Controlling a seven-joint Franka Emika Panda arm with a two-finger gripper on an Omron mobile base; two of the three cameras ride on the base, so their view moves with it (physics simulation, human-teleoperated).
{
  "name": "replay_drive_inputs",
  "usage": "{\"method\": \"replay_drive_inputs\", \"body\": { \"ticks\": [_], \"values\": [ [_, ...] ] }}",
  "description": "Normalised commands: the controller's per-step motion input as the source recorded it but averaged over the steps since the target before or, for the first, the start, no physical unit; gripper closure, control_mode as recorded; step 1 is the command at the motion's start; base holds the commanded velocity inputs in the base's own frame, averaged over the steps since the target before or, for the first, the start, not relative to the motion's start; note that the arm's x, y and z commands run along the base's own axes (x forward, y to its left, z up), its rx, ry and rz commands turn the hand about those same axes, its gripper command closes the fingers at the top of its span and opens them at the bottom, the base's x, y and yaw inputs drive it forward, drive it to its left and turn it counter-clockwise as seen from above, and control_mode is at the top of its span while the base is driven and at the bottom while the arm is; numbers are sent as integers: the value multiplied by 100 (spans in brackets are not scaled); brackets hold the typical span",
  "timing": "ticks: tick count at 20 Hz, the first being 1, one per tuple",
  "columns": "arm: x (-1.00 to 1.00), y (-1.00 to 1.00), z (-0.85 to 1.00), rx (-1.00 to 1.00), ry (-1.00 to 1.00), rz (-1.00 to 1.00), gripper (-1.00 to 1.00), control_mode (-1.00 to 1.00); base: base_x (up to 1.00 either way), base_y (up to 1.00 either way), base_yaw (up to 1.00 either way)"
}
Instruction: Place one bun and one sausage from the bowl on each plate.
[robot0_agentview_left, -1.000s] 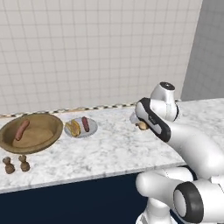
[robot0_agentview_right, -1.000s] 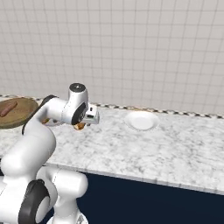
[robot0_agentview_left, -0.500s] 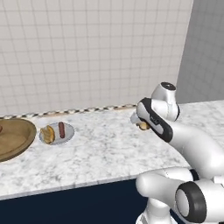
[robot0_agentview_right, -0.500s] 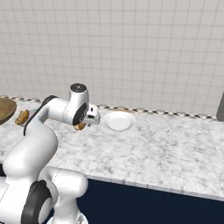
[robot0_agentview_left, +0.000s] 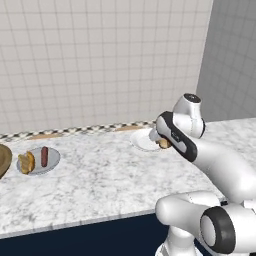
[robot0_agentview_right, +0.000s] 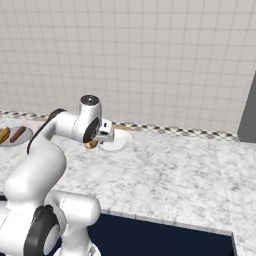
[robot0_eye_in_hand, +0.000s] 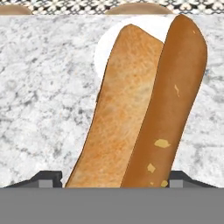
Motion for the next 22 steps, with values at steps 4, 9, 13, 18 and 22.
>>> {"method": "replay_drive_inputs", "body": {
  "ticks": [4,9,13,18,22],
  "values": [
    [99,3,-40,-10,8,9,100,-100,0,0,0],
    [100,2,-38,-8,13,11,100,-100,0,0,0],
    [94,0,0,0,21,12,100,-100,0,0,0],
    [68,0,-24,-1,13,5,100,-100,0,0,0],
    [31,9,-50,-7,0,0,100,-100,0,0,0]
  ]
}}
